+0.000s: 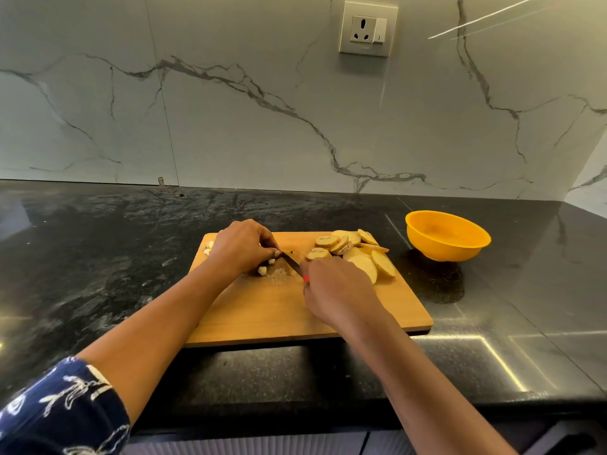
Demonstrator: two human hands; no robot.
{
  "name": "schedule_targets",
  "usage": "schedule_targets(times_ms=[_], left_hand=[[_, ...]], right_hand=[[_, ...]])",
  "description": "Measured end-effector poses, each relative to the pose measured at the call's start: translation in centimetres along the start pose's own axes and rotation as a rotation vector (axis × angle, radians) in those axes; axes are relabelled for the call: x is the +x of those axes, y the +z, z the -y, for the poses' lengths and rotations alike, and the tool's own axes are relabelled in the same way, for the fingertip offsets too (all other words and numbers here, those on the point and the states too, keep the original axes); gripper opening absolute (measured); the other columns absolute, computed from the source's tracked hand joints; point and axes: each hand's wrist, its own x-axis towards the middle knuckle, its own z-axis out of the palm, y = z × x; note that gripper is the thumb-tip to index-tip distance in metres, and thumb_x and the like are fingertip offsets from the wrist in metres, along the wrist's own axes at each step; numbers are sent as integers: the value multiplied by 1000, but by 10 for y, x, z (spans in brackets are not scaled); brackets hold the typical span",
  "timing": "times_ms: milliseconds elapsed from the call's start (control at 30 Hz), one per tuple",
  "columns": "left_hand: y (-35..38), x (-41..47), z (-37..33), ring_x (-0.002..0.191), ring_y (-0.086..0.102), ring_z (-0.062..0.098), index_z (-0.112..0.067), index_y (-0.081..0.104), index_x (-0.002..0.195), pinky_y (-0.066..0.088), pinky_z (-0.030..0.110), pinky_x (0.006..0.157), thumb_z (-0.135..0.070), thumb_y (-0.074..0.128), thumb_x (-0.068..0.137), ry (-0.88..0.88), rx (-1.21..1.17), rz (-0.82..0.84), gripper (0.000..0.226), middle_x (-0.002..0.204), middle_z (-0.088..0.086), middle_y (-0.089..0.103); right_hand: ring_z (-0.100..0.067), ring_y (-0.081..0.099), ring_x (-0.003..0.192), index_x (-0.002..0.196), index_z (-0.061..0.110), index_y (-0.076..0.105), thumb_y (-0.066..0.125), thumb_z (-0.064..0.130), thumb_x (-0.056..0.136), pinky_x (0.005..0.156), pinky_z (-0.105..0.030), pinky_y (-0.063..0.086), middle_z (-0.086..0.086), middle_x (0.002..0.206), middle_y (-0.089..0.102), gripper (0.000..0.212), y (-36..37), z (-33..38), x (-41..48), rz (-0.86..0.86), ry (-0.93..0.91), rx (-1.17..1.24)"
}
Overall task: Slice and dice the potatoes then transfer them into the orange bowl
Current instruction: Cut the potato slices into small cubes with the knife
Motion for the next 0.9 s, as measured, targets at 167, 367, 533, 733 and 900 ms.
schedule_targets(times_ms=[167,367,533,733,900], left_hand=[[-6,1,7,78,55,6,-31,70,86,48,38,86,-39,66,85,-1,72,-17,9,86,-11,65],[-15,4,8,74,52,7,-31,59,74,43,46,96,-47,64,84,-4,47,-45,19,74,-13,57],[-17,2,13,80,58,9,-28,64,86,47,43,91,-43,64,84,13,-5,-150,16,81,-10,61],[-26,2,14,96,61,11,-19,68,105,48,29,90,-9,61,89,-19,-298,-123,20,100,-1,68],[-7,-3,2,124,45,12,-29,48,134,35,29,102,-32,54,94,339,-2,207,41,137,-7,50]], right_hand=[[-13,59,95,140,36,43,44,33,99,74,-27,51,5,113,64,41,4,-21,-26,-138,-1,57],[-8,60,92,141,37,42,48,36,97,71,-22,48,9,114,66,44,4,-36,-13,-279,51,132],[-8,58,97,143,37,39,48,37,98,69,-18,40,10,118,65,46,8,-37,-13,-309,54,216],[-6,59,88,141,36,42,50,38,97,68,-20,46,10,113,67,44,14,-41,-10,-357,68,258],[-6,58,84,142,36,41,48,38,98,67,-21,47,9,111,67,45,17,-45,-8,-367,107,260]])
